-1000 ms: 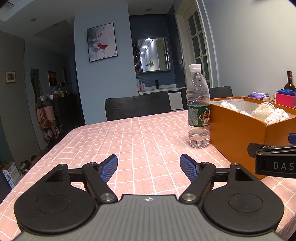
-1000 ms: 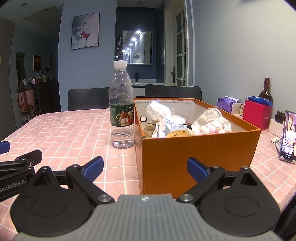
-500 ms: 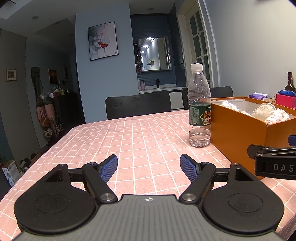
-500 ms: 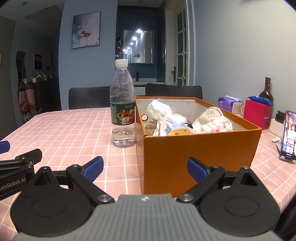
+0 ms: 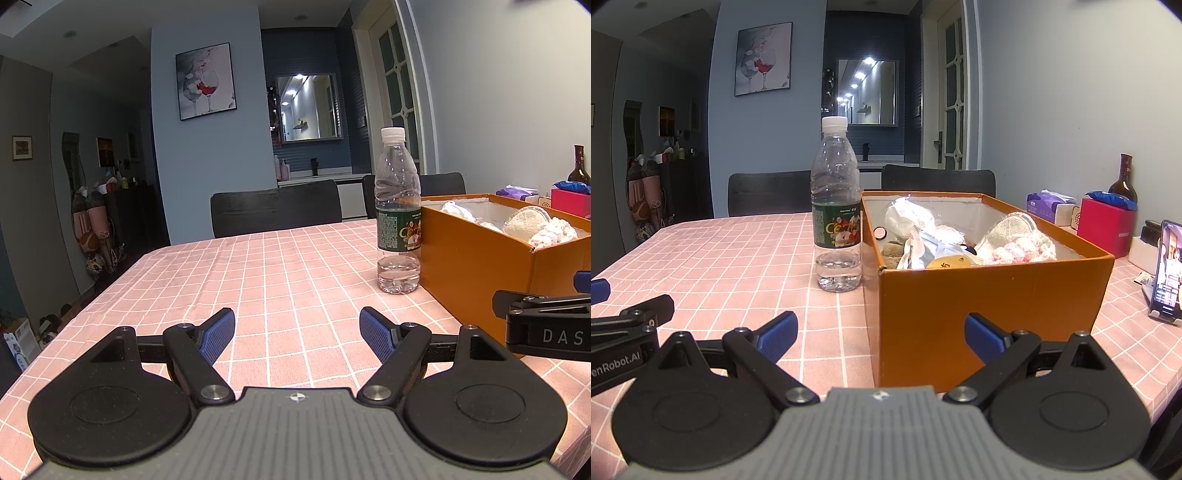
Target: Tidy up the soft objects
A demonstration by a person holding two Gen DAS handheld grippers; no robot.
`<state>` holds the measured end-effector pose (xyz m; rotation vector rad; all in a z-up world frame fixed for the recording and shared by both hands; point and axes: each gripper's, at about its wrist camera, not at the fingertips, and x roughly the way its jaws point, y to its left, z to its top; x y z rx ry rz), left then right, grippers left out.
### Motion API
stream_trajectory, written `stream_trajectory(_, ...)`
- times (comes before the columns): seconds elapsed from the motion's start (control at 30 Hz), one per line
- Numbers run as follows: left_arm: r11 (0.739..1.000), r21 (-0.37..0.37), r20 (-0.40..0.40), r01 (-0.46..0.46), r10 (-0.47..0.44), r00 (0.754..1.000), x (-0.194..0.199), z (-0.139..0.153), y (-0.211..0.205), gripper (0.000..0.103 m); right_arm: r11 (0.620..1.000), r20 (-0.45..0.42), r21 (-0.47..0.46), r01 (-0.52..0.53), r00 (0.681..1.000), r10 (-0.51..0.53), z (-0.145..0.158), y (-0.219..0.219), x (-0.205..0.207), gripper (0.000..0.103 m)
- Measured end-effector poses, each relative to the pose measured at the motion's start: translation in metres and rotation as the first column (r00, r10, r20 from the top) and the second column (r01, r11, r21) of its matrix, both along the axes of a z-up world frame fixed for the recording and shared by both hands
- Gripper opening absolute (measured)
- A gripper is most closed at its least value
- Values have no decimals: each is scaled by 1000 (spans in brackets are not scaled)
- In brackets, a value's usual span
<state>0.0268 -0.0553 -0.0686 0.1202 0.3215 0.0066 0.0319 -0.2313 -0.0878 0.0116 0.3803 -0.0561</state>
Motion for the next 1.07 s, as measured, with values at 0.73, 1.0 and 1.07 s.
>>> stream_trajectory(0.73,1000,-2,-4,-1,1,1000,1,-1,-1,90,1000,-5,-5,-3,1000,3,-2,0,1,95)
stream_trajectory(1.0,1000,-5,-11,3,-3,1000,1,-2,-3,90,1000,-6,-6,-3,1000,3,-2,0,1,95)
stream_trajectory(1.07,1000,-10,-12,0,0,1000,1,-3,-3,90,1000,-7,-6,-4,1000,4,-2,0,2,95)
